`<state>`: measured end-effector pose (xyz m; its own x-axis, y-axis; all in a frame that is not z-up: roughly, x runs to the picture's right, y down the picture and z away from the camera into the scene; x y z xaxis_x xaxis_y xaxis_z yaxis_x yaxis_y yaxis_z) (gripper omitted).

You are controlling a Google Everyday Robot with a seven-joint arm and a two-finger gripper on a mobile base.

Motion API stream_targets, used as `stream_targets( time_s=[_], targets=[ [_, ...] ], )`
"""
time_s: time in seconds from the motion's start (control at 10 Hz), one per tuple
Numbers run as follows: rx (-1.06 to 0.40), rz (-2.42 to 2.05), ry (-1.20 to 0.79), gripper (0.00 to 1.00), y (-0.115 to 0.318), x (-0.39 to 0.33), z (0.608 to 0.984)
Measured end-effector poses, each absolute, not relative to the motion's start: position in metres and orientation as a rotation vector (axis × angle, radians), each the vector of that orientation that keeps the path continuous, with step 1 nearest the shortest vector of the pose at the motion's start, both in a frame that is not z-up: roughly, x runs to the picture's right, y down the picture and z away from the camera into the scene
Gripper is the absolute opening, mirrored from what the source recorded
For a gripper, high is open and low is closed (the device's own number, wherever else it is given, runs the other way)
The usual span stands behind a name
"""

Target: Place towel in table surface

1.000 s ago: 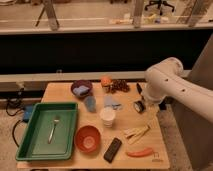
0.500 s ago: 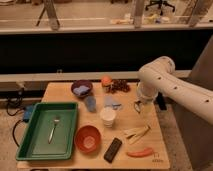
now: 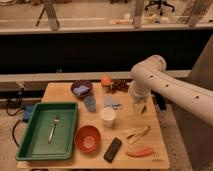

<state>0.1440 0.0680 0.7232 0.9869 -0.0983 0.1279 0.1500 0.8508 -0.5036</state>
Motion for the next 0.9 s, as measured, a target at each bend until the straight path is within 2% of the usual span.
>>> stream_targets(
  time_s=[0.9],
  targets=[
    [-0.532, -0.187, -0.144, 0.8, 0.055, 0.109, 0.74]
  ],
)
